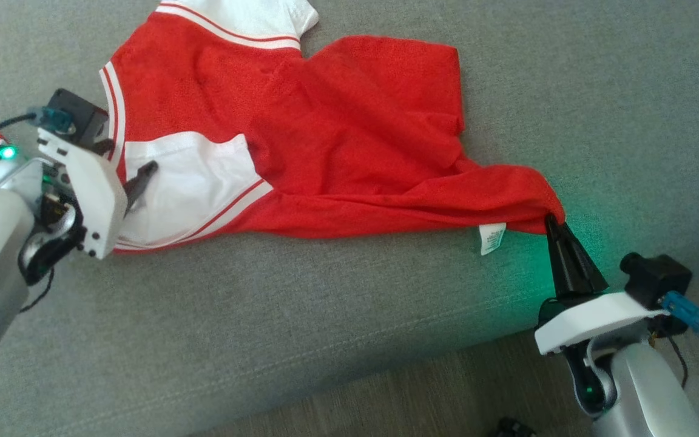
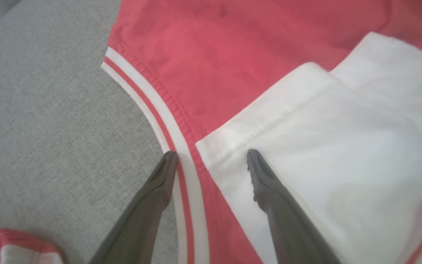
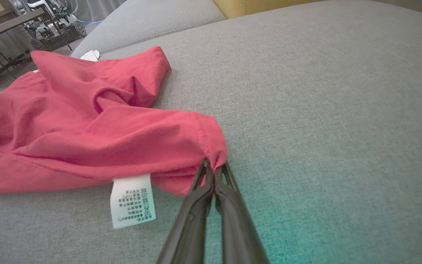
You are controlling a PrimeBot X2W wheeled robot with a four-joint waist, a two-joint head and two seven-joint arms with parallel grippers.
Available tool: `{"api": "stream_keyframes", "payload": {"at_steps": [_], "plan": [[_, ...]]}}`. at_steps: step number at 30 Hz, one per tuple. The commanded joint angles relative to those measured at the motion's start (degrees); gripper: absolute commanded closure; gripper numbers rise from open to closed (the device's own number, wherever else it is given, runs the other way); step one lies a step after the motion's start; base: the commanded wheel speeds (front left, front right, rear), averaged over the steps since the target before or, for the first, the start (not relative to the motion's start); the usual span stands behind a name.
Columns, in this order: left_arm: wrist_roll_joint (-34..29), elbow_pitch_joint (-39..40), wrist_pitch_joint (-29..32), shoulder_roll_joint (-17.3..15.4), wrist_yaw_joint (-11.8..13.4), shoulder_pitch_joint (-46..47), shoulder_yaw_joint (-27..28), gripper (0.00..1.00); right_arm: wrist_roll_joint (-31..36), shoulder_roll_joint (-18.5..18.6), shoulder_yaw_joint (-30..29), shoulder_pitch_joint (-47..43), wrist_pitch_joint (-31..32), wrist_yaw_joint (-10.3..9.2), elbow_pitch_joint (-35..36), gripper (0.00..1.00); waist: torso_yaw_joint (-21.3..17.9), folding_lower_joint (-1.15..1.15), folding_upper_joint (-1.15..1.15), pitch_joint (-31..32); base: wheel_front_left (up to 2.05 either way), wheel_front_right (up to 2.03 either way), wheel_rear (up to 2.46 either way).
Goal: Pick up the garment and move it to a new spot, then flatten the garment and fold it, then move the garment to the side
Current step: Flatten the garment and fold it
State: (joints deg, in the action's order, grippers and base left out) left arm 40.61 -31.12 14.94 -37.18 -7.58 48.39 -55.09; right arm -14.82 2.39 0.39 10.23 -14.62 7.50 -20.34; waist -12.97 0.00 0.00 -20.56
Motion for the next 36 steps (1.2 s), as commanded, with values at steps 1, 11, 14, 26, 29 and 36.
{"api": "stream_keyframes", "payload": {"at_steps": [1, 11, 14, 26, 29, 36], "plan": [[0.23, 0.74, -0.51, -3.02, 0.09, 3.62, 2.20, 0.00, -0.50, 0.49, 1.24, 1.67, -0.38, -0.01, 1.83, 1.00, -0.06, 0.00, 0.00, -0.18, 0.00, 0.00, 0.00], [3.08, -0.09, -2.41, -3.91, 0.09, 5.94, -2.92, 0.31, -1.15, 0.49, 1.37, 2.15, -0.38, -0.01, 1.43, 1.00, -0.58, 0.00, 0.00, -0.32, 0.00, 0.00, 0.00], [4.02, -0.14, -2.80, -4.14, 0.09, 6.26, -4.42, 0.67, -1.30, 0.49, 1.16, 2.15, -0.38, -0.01, 1.41, 1.00, -0.62, 0.00, 0.00, -0.03, 0.00, 0.00, 0.00], [5.04, 2.31, -11.53, -5.79, 0.09, 9.81, -8.72, 1.00, 1.24, 0.49, 0.07, 2.39, -0.38, -0.01, 2.71, 1.00, 0.66, 0.00, 0.00, 4.05, 0.00, 0.00, 0.00], [5.33, 3.90, -14.60, -6.75, 0.09, 10.89, -8.34, 1.00, 3.00, 0.49, -0.20, 2.78, -0.38, -0.01, 4.43, 1.00, 1.19, 0.00, 0.00, 6.06, 0.00, 0.00, 0.00], [8.58, 9.01, -17.17, -9.28, 0.09, 10.32, -7.51, 1.00, 6.53, 1.93, -1.91, 4.19, -0.32, -0.01, 9.05, 1.00, 2.42, 0.00, 0.00, 11.61, 0.00, 0.00, 0.00]]}}
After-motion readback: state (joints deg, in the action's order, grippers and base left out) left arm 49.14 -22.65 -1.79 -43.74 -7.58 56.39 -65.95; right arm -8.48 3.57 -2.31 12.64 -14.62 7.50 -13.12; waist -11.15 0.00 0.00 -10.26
